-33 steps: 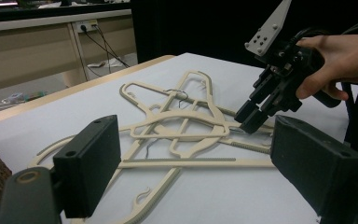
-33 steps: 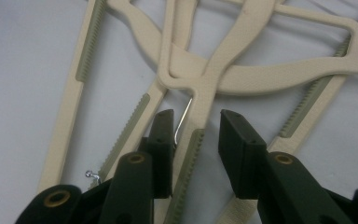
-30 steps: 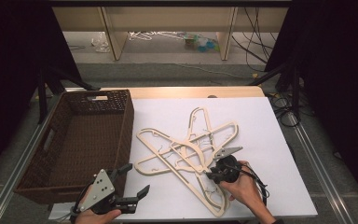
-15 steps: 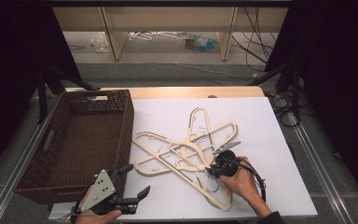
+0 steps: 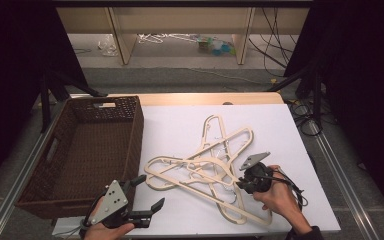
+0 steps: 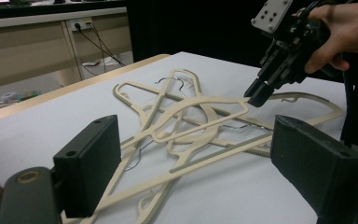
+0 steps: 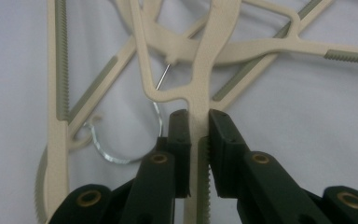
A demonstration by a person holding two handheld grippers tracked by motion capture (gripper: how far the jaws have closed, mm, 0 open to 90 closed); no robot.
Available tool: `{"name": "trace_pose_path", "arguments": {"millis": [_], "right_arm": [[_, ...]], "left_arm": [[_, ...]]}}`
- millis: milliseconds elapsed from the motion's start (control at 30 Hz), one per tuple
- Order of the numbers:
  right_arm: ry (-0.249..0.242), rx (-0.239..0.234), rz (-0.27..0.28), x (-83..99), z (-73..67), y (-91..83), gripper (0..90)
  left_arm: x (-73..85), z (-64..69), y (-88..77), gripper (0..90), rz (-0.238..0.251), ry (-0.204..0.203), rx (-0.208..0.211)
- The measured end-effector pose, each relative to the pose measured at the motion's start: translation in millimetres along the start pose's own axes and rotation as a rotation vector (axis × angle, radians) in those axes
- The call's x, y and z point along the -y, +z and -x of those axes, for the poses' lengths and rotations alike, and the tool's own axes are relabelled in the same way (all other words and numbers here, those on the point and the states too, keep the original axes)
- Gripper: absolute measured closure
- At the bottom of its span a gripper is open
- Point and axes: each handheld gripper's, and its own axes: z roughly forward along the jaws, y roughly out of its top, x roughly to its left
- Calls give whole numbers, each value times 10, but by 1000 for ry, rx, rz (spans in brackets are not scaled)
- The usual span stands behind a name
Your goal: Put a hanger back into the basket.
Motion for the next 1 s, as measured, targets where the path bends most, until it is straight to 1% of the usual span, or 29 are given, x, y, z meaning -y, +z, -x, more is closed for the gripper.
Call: {"name": "trace_pose_path", "arguments": {"millis": [67,100,133,200,233,267,300,333,367,400,433,467,500,533,567,600,633,667,700,733,767,800,833,867,900,933,967,1000], "right_arm": [[-19,-8,-1,62,-32,-65,800],[-26,-12,-4,89,-41,-88,800],[-26,-12,-4,89,-41,-88,800],[-50,-26,-7,176,-69,-132,800],[-64,-39,-9,244,-93,-166,801],[-58,-40,-17,269,-112,-189,801],[-58,-40,-17,269,-112,-189,801],[-73,-41,-10,303,-133,-220,801],[-82,-45,-9,310,-137,-238,801],[-82,-45,-9,310,-137,-238,801],[-93,-37,0,316,-149,-268,801],[-108,-31,7,318,-145,-278,801],[-98,-29,2,311,-153,-299,801],[-101,-29,1,310,-159,-313,801],[-101,-29,1,310,-159,-313,801],[-118,-24,9,308,-155,-319,800],[-119,-22,10,299,-169,-337,801],[-131,-21,11,297,-169,-348,801],[-124,-21,9,297,-180,-359,801],[-124,-21,9,297,-180,-359,801],[-132,-18,17,291,-178,-372,801],[-133,-14,16,292,-180,-378,801],[-136,-13,15,294,-181,-385,801],[-141,-11,17,297,-179,-388,801],[-141,-11,17,297,-179,-388,801],[-145,-13,18,302,-181,-400,801],[-157,-13,20,306,-177,-402,801],[-157,-13,20,306,-177,-402,801]], "left_arm": [[-30,33,57,167,-15,10,13],[-30,33,57,173,-15,10,13],[-56,59,112,173,-36,23,14],[-93,97,237,195,-83,44,7],[-114,126,389,212,-123,51,27],[-116,144,477,227,-150,54,34],[-116,144,477,243,-150,54,34],[-108,172,665,245,-215,65,53],[-96,189,759,245,-234,53,58],[-96,189,759,249,-234,53,58],[-91,195,845,264,-248,47,71],[-89,196,1006,267,-286,48,92],[-87,193,1087,267,-299,60,100],[-94,175,1157,267,-338,82,113],[-94,175,1157,267,-338,82,113],[-94,165,1231,267,-348,86,113],[-86,140,1373,283,-358,76,120],[-83,129,1442,288,-371,81,118],[-82,114,1502,288,-385,93,113],[-82,114,1502,296,-385,93,113],[-69,86,1619,309,-405,95,116],[-60,81,1678,313,-419,96,119],[-60,81,1678,316,-419,96,119],[-39,85,1783,336,-439,90,128],[-39,85,1783,364,-439,90,128],[-29,97,1869,364,-454,102,147],[-26,112,1902,373,-449,109,149],[-26,112,1902,405,-449,109,149]]}}
